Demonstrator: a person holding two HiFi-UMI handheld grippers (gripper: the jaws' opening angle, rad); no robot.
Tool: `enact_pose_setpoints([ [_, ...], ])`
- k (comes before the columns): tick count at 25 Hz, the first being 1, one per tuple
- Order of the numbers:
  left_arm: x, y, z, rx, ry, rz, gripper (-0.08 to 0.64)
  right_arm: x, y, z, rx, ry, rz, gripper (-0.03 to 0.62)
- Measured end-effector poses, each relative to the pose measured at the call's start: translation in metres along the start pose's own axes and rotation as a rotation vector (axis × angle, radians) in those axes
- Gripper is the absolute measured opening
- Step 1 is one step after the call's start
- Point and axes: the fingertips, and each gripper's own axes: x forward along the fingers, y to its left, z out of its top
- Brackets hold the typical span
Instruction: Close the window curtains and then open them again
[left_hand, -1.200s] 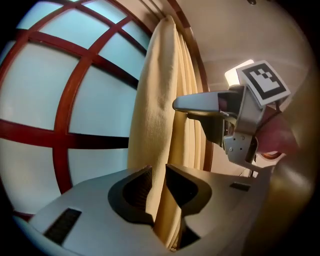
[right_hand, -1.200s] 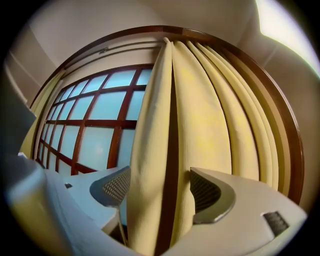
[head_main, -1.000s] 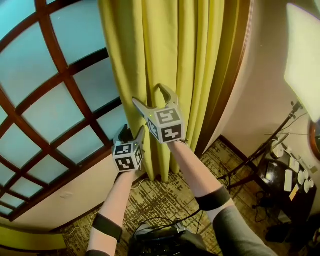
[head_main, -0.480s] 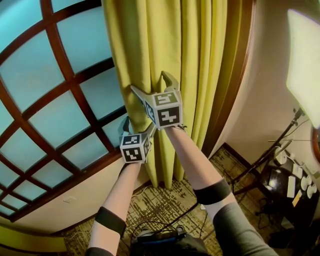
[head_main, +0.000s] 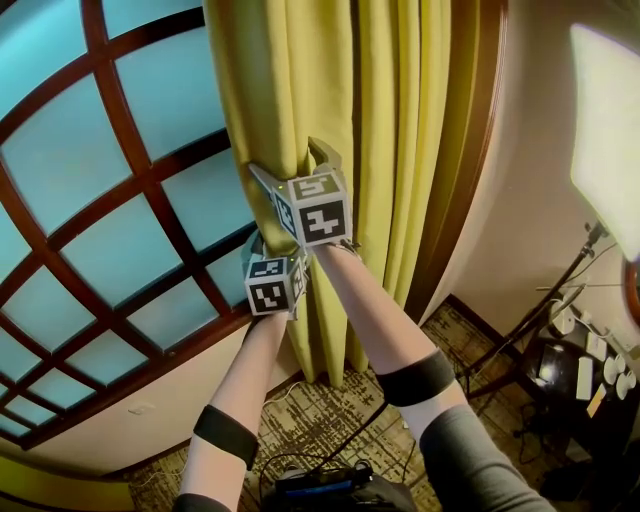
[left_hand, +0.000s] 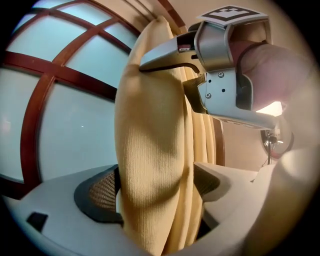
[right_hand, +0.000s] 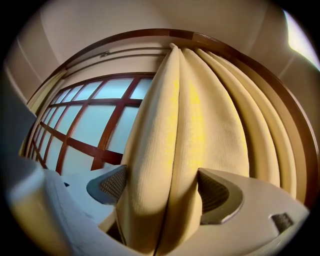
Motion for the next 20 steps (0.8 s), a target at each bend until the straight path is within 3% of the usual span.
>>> enact_pose_setpoints([
  [1,0.000,-0.001,0.001,0.002,0.001,-0.005,0.410,0.000,0.001,0.001,-0.010,0.000,0.000,0.420],
  [4,-0.001,-0.003,0.004,0.005,0.003,-0.015,0.268,-0.002,0.001,0.004,-0.042,-0.004,-0.015,0.196],
  [9,-0.008,-0.004,0.011,-0.025,-0.013,-0.007,0.035,0.003,0.005,0.006,-0.042,0.001,-0.015,0.048],
  [14,-0.014,0.000,0.014,-0.064,-0.026,-0.002,0.017,0.006,0.015,0.007,-0.051,-0.005,0.007,0.034],
  [20,-0.028,0.026,0.006,-0.041,-0.026,0.019,0.015,0.013,0.042,0.011,-0.051,-0.009,0.044,0.034],
])
